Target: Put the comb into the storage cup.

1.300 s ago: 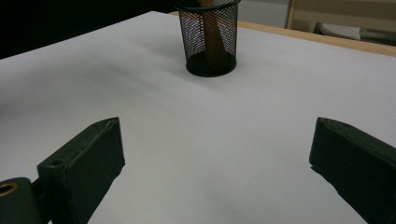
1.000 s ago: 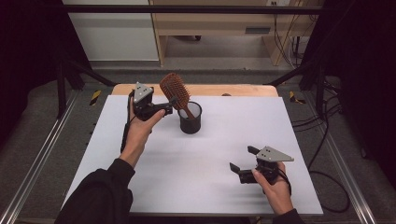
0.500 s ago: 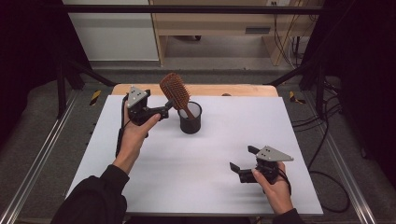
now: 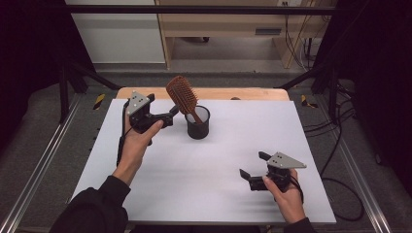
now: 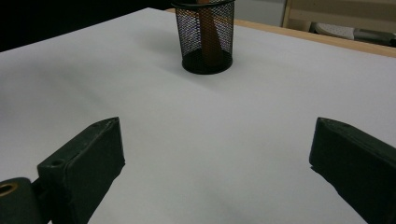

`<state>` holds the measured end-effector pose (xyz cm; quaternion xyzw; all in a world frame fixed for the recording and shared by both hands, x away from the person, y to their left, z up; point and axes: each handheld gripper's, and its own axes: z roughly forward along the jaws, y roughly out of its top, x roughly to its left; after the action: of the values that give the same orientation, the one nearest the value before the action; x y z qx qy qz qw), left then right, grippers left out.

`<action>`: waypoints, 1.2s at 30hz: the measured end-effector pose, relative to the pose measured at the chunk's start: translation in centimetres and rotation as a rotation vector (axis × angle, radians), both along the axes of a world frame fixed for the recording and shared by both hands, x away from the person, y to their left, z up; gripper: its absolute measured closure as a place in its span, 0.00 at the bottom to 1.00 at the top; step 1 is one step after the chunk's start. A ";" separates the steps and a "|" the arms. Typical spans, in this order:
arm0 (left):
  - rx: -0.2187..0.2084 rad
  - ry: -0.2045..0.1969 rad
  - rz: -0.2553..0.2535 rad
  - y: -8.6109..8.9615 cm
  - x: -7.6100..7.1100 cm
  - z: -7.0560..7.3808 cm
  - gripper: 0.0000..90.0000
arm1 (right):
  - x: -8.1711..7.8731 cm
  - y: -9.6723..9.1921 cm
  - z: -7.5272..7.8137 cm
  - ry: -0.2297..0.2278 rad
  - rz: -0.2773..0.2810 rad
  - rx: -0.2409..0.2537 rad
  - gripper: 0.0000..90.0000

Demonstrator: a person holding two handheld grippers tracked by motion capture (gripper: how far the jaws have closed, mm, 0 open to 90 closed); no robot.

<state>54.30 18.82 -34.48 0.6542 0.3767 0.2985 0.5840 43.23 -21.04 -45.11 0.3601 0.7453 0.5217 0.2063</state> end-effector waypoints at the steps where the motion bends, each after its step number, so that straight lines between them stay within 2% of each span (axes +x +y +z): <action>1: -0.008 0.000 0.001 0.1 0.0 0.1 0.03 | 0.0 0.0 0.0 0.000 -0.002 0.000 0.04; 10: -0.012 -0.021 0.010 1.7 -0.9 0.9 0.02 | 0.0 0.0 0.0 -0.003 -0.007 -0.006 0.04; 15: 0.000 -0.033 0.036 3.1 -1.7 1.3 0.03 | 0.0 -0.1 0.0 -0.008 -0.010 -0.011 0.04; 21: -0.010 -0.050 0.059 4.8 -2.9 1.7 0.03 | -0.1 -0.1 0.1 -0.022 -0.022 -0.015 0.05; 27: 0.004 -0.063 0.077 6.5 -4.1 1.5 0.02 | -0.2 -0.1 0.1 -0.068 -0.035 -0.015 0.05; 30: -0.002 -0.064 0.087 7.3 -4.5 1.2 0.02 | -0.2 0.0 0.1 -0.093 -0.038 -0.024 0.05; 34: 0.009 -0.069 0.101 8.2 -5.2 0.7 0.02 | -0.3 0.0 0.0 -0.141 -0.052 -0.038 0.05; 36: 0.001 -0.068 0.106 8.7 -5.5 0.4 0.02 | -0.3 -0.1 0.0 -0.164 -0.062 -0.044 0.05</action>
<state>48.76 27.50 -34.10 0.6231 0.3907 0.3511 0.5796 42.88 -21.13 -45.08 0.3346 0.7256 0.5264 0.2905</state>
